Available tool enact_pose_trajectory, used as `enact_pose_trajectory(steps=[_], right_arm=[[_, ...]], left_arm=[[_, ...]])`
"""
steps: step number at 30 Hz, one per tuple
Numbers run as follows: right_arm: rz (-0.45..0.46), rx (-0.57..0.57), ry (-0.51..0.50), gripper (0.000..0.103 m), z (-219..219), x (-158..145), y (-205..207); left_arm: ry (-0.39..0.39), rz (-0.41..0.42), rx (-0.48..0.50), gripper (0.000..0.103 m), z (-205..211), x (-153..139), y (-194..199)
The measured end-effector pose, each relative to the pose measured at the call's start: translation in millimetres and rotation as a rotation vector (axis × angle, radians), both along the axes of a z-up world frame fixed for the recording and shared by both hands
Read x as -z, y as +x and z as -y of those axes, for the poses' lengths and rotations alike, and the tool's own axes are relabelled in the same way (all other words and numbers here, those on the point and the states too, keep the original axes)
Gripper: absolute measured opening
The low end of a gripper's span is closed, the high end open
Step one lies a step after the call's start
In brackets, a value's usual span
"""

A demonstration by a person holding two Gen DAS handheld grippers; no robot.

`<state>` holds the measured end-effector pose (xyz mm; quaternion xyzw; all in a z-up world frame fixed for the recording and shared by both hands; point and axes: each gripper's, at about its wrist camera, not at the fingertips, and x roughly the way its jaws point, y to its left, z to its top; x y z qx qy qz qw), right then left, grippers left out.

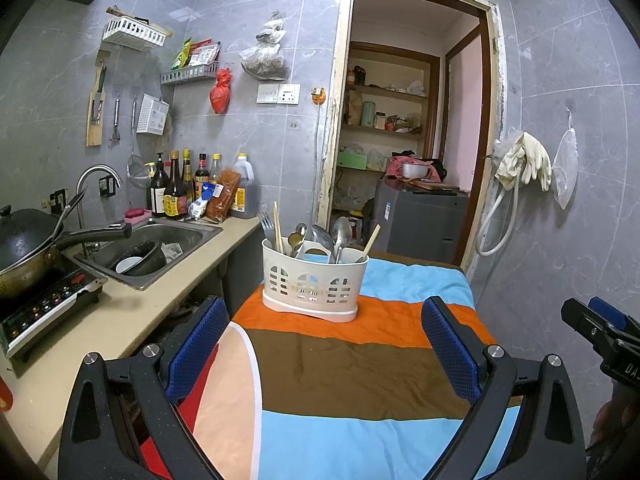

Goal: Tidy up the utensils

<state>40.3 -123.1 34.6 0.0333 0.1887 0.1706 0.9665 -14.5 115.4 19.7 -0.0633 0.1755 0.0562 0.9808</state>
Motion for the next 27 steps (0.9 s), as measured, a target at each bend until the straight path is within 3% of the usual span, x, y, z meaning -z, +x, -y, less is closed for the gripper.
enact_pose_trajectory(steps=[27], right_arm=[[-0.002,0.0,-0.001,0.103,-2.4,-0.9,0.0]], left_arm=[[0.001,0.0,-0.003,0.096,-0.4,-0.5,0.8]])
